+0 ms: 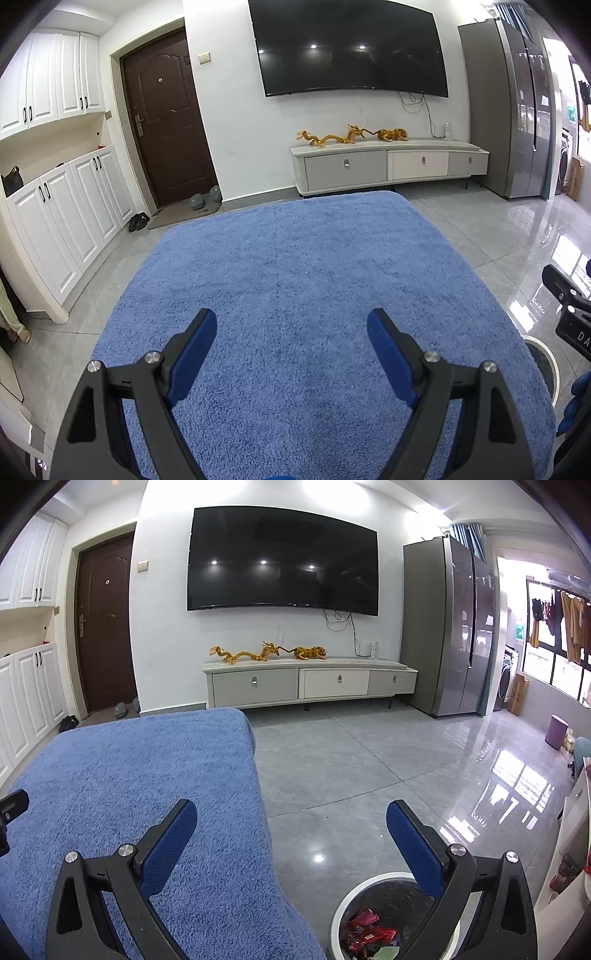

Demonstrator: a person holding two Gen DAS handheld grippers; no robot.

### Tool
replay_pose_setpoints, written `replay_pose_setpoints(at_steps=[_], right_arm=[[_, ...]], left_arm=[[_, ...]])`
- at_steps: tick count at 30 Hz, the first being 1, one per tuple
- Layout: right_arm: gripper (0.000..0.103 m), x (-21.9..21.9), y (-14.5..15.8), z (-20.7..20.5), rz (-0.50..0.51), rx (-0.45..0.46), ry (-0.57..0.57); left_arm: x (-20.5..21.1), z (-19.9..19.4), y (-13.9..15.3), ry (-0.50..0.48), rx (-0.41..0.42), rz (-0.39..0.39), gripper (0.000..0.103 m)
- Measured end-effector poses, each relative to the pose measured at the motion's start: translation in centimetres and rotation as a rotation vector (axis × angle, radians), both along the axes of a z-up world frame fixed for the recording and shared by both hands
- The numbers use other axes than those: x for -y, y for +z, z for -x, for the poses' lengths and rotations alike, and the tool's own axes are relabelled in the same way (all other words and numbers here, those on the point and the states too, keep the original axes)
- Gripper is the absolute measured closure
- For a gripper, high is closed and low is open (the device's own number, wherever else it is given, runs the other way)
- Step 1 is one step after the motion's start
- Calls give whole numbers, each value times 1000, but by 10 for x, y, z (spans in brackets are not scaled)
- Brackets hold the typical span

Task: Collect trash

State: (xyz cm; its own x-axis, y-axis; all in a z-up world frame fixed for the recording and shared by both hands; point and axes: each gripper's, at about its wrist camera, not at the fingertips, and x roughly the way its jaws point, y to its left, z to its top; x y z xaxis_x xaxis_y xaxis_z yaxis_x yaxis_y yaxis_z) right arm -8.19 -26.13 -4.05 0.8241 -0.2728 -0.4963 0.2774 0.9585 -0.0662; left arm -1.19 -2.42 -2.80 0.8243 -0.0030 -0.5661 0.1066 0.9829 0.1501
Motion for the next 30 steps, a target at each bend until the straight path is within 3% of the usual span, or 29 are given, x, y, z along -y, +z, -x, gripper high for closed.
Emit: replay_pose_setpoints(at_steps=[30], right_arm=[[0, -5, -24, 8, 65, -128, -27]], left_arm=[[13, -34, -32, -92, -78, 35, 20]])
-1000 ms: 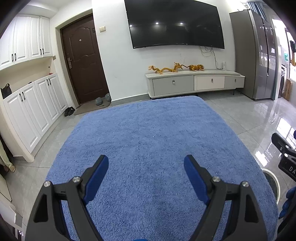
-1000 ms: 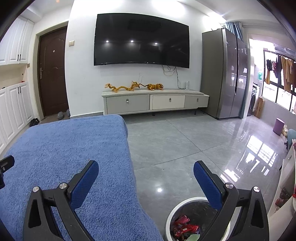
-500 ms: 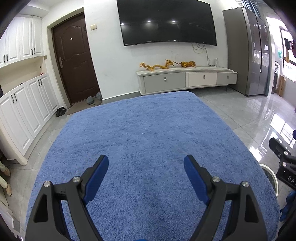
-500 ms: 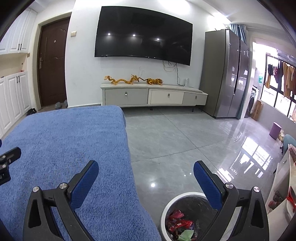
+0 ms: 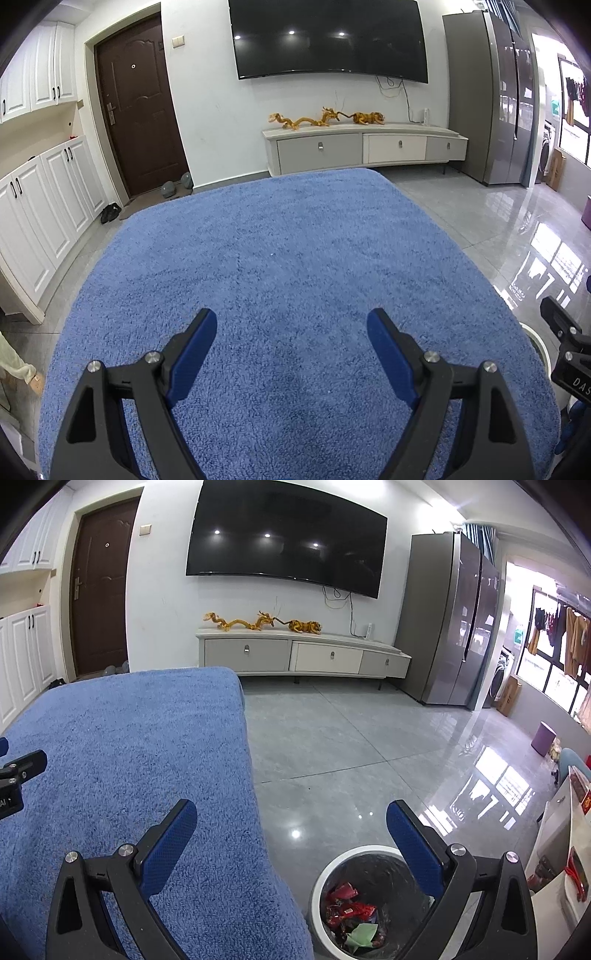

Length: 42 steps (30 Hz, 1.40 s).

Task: Collect trash

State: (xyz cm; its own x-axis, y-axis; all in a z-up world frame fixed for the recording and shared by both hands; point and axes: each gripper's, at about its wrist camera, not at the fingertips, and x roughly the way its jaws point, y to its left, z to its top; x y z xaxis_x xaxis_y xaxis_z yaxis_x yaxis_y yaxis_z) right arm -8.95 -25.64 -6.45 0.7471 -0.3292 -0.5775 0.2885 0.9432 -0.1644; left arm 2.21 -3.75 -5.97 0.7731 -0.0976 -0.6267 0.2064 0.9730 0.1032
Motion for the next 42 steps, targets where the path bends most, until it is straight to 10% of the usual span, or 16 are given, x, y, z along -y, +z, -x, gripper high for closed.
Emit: replay_pose_setpoints(at_steps=[42], right_arm=[[0, 3, 2, -1, -8, -2, 9]], left_arm=[[0, -2, -11, -10, -49, -17, 20]])
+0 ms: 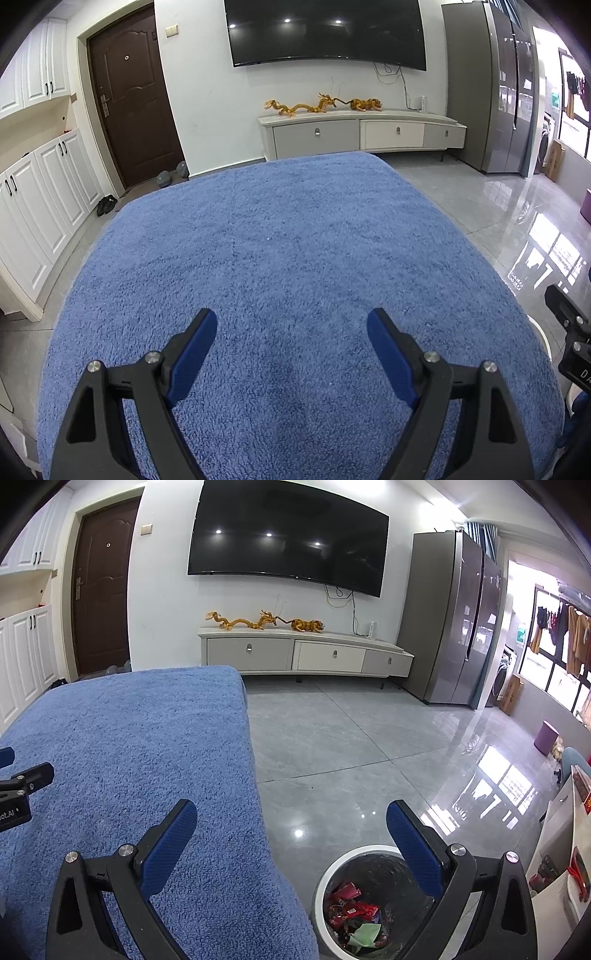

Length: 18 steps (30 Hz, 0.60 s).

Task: Collect trash

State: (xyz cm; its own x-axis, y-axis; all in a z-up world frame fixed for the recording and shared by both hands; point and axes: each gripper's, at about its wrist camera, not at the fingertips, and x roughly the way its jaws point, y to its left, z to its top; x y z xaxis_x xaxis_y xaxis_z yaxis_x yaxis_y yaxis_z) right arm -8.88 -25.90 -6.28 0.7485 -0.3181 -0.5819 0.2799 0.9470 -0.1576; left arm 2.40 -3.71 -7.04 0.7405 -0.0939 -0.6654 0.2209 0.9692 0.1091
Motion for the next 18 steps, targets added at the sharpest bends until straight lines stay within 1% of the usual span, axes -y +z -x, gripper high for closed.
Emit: replay_pose_setpoints(at_steps=[8, 18], right_arm=[[0, 0, 2, 0, 4, -13, -1], [0, -3, 15, 6, 22, 17, 4]], left_arm=[[2, 7, 2, -2, 11, -16, 20], [4, 21, 11, -5, 39, -23, 20]])
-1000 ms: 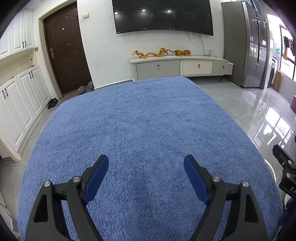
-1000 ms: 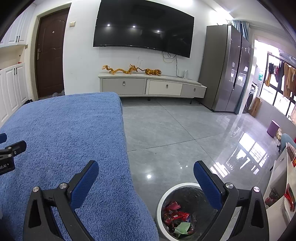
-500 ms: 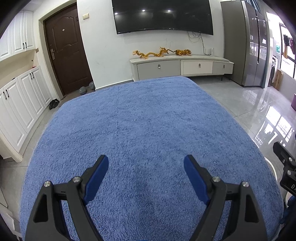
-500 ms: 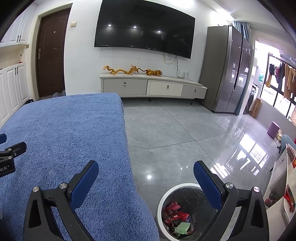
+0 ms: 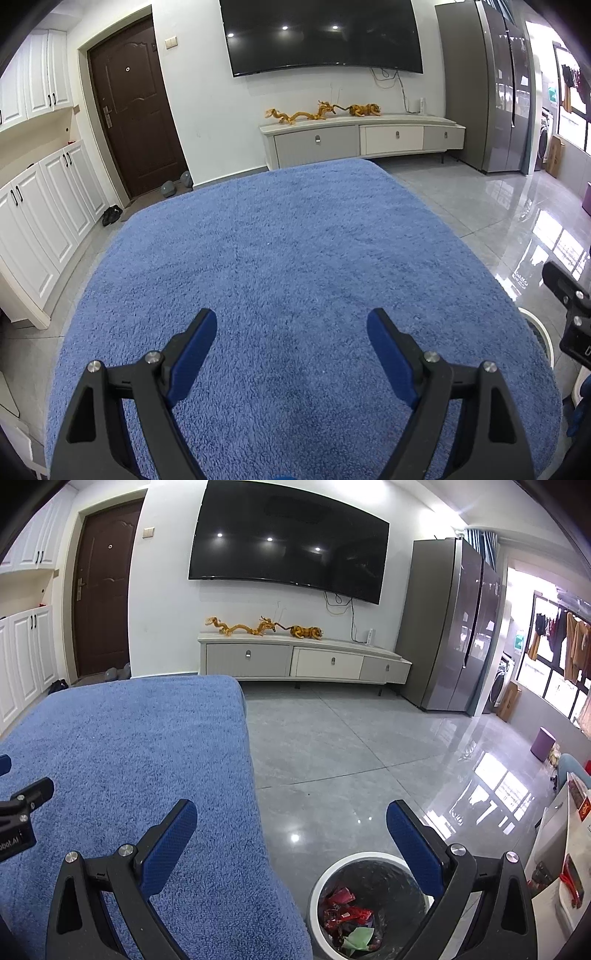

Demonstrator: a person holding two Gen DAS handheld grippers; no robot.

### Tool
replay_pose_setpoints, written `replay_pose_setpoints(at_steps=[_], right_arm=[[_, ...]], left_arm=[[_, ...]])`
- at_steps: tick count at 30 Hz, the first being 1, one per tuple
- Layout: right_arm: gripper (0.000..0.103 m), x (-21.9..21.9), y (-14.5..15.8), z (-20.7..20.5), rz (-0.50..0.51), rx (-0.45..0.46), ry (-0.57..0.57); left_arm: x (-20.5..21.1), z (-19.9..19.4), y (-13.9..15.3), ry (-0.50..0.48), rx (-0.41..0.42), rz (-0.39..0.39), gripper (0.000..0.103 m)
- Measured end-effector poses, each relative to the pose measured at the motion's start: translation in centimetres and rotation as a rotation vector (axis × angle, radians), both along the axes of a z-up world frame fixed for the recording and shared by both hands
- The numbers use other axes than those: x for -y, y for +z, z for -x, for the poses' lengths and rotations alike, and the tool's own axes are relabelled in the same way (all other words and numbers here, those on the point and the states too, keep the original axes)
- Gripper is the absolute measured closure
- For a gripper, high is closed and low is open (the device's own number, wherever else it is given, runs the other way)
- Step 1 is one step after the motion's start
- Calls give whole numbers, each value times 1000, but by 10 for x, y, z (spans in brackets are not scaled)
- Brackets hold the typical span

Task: Collect trash

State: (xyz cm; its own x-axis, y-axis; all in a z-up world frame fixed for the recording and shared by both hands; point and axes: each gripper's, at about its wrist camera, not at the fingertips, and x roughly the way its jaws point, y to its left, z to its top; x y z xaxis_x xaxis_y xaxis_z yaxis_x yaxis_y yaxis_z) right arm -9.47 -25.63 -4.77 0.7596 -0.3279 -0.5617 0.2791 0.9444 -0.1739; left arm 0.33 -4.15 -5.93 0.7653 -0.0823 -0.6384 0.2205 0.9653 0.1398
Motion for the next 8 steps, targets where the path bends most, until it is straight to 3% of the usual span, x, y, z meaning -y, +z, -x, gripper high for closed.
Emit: replay_pose_setpoints(at_steps=[8], right_arm=[[0, 2, 10, 4, -5, 26, -5]], left_arm=[[3, 11, 7, -5, 20, -10, 20]])
